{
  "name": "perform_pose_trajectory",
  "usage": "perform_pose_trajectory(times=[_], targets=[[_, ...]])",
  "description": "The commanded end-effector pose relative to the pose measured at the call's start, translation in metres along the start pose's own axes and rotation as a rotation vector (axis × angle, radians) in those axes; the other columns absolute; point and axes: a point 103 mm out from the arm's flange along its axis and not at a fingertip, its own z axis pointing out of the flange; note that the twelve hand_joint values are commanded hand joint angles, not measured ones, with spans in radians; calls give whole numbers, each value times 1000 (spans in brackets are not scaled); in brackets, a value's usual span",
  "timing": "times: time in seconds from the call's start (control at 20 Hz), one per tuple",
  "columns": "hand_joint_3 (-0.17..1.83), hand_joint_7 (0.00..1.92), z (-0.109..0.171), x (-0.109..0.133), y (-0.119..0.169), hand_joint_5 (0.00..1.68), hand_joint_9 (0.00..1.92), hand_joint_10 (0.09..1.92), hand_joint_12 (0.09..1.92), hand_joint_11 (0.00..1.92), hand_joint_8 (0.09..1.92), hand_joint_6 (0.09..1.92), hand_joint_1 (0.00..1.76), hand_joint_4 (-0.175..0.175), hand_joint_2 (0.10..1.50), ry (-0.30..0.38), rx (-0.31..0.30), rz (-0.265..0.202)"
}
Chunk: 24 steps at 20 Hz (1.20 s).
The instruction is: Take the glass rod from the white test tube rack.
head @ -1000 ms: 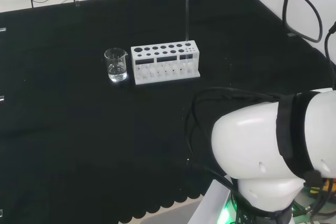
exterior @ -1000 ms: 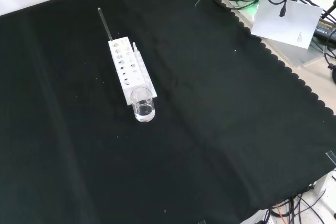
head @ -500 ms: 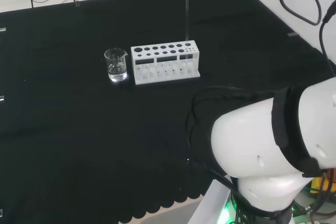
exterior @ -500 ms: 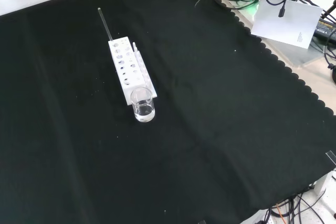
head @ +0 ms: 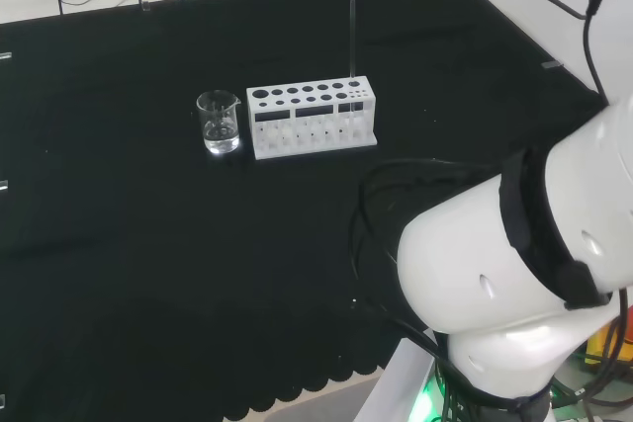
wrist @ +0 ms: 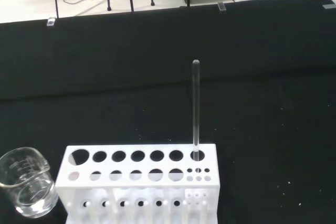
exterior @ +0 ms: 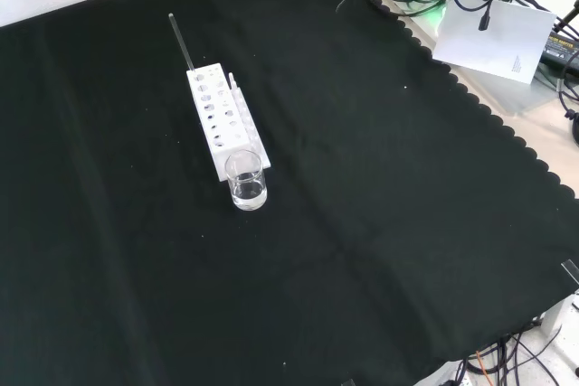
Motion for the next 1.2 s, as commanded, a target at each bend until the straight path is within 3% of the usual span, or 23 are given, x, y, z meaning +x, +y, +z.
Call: perform_pose_trajectory(times=[0.05, 0.65, 1.0, 1.2], targets=[[548, 28, 6, -38, 60, 0, 0, 500, 982, 0, 87, 87, 665, -80, 819, 13, 1, 23], [551, 28, 37, -56, 137, 0, 0, 590, 1063, 0, 87, 87, 663, -79, 817, 2, 60, -7], [553, 31, 59, -46, 156, 0, 0, 624, 1109, 0, 91, 87, 661, -79, 816, -12, 91, -47], [562, 4, 73, -41, 161, 0, 0, 696, 1179, 0, 212, 87, 660, -79, 812, -14, 114, -65]])
